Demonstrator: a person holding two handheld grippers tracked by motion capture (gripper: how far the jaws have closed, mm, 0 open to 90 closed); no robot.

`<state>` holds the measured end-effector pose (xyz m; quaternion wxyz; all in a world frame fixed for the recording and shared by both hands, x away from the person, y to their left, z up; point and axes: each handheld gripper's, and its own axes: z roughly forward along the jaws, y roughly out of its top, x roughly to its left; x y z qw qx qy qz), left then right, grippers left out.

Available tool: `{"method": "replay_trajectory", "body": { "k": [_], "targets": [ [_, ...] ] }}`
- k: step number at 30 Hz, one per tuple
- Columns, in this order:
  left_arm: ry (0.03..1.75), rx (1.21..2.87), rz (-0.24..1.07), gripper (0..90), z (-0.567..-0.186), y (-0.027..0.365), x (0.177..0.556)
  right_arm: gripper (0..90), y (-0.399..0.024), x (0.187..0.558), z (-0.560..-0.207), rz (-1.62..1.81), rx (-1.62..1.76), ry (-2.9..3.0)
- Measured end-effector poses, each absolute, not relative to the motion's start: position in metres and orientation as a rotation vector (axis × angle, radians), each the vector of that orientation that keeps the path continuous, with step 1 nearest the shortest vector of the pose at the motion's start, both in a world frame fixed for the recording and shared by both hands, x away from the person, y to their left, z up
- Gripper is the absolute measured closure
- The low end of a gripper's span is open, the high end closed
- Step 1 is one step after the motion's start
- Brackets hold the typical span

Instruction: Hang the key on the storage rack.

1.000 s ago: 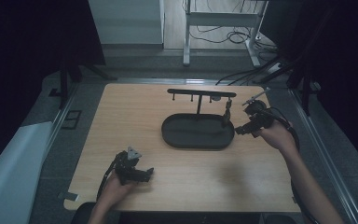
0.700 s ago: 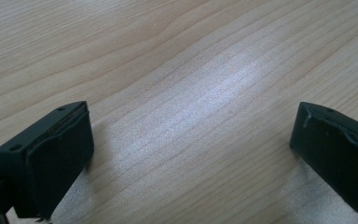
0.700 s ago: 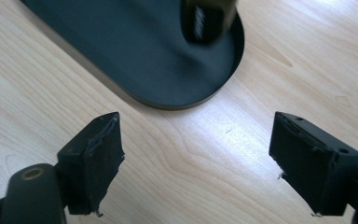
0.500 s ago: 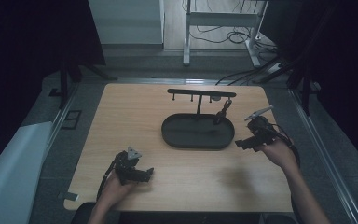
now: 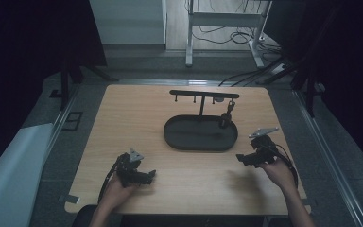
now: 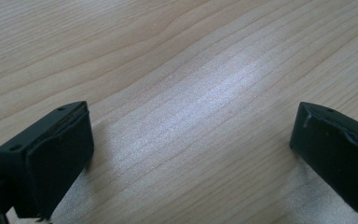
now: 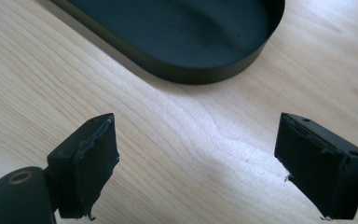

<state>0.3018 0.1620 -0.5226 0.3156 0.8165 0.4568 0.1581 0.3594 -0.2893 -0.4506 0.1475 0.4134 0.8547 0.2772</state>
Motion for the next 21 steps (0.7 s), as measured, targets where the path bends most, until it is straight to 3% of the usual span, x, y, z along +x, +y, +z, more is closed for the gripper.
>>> {"method": "replay_trajectory", "body": {
  "k": [21],
  "targets": [
    [1.204, 2.150, 0.417, 0.0, -0.523, 0.162, 0.302, 12.7, -0.303, 0.328, -0.503, 0.879, 1.246, 2.334]
  ]
}}
